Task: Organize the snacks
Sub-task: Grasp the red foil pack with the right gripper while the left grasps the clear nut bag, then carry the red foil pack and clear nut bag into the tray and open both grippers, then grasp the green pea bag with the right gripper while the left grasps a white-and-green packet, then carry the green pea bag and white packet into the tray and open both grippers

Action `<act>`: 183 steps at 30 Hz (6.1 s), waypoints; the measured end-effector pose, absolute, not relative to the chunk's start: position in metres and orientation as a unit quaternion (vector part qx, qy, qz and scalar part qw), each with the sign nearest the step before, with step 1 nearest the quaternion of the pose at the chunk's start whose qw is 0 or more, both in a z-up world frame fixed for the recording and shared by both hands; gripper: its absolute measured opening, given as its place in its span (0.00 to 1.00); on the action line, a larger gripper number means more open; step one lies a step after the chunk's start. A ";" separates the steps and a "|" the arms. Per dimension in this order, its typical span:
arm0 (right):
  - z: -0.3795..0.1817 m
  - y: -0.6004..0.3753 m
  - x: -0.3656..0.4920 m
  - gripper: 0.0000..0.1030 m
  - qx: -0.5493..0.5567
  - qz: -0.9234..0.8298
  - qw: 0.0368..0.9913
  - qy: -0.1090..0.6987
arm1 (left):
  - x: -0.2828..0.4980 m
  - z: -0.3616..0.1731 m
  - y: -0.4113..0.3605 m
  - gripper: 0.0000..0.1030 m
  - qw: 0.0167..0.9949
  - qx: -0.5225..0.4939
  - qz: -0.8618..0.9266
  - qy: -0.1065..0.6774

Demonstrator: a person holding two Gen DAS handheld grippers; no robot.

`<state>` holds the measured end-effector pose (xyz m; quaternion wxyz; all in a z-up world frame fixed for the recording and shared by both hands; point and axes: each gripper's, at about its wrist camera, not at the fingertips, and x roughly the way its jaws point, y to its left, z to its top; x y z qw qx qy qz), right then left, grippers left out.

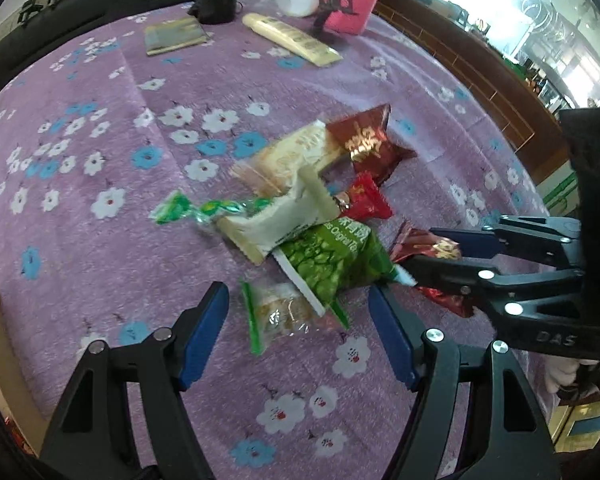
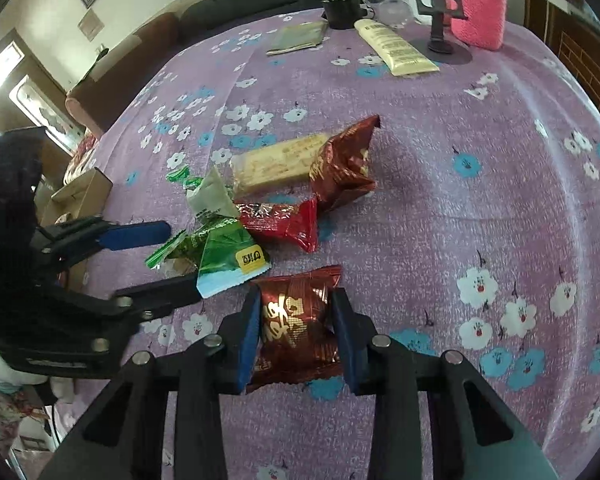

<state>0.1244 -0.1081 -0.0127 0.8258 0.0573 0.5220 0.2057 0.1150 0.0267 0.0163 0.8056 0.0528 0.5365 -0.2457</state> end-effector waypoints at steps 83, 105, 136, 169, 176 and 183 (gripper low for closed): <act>0.022 0.010 0.051 0.34 0.076 0.198 0.826 0.522 | -0.030 0.110 0.245 0.73 0.856 -0.172 -0.099 0.477; -0.004 -0.047 0.139 0.37 0.043 0.258 0.820 0.510 | 0.063 0.090 0.111 0.73 0.856 -0.083 -0.131 0.494; 0.009 -0.119 0.090 0.43 0.012 0.262 0.827 0.497 | 0.108 0.030 0.039 0.41 0.831 -0.033 -0.175 0.527; 0.035 0.023 0.089 0.27 0.016 0.265 0.825 0.499 | 0.007 0.076 0.299 0.41 0.868 -0.128 0.032 0.479; 0.047 0.149 0.080 0.27 -0.038 0.340 0.806 0.483 | 0.001 0.070 0.350 0.47 0.857 -0.164 0.058 0.486; 0.033 0.240 0.075 0.28 -0.101 0.349 0.792 0.490 | -0.054 0.120 0.366 0.55 0.880 -0.203 0.032 0.429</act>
